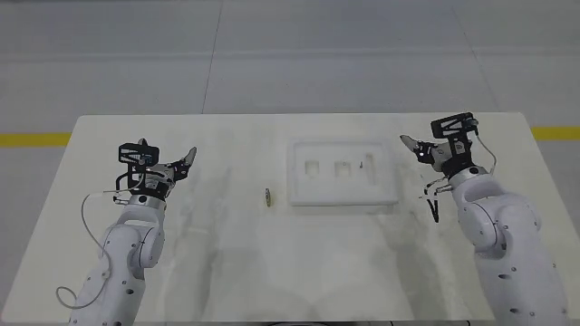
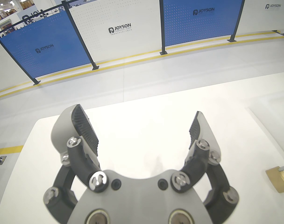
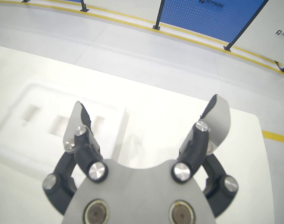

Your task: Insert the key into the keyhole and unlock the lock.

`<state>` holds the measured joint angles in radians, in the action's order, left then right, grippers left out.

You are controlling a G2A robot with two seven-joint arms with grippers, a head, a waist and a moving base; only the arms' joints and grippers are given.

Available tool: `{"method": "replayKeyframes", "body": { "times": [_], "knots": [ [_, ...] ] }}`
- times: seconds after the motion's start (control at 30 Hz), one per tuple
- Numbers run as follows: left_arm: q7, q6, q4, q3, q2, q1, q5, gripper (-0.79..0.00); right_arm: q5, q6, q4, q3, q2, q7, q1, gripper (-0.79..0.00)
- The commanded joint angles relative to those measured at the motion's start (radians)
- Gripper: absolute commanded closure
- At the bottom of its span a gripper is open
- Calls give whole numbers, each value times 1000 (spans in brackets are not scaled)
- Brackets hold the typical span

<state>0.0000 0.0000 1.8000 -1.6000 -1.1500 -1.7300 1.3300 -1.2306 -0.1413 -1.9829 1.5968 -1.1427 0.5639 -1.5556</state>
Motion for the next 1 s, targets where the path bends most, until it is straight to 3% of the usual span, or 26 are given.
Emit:
{"method": "replayKeyframes", "body": {
  "times": [0.0,0.2,0.33,0.97],
  "knots": [
    [0,0,0,0,0,0,0,-785,53,-19,-17,-8,0,110,37,-785],
    [0,0,0,0,0,0,0,-785,156,-110,-17,-50,7,387,128,-785],
    [0,0,0,0,0,0,0,-785,216,-136,14,-93,9,485,154,-785],
    [0,0,0,0,0,0,0,-785,238,-141,49,-139,10,514,177,-785]
  ]
}}
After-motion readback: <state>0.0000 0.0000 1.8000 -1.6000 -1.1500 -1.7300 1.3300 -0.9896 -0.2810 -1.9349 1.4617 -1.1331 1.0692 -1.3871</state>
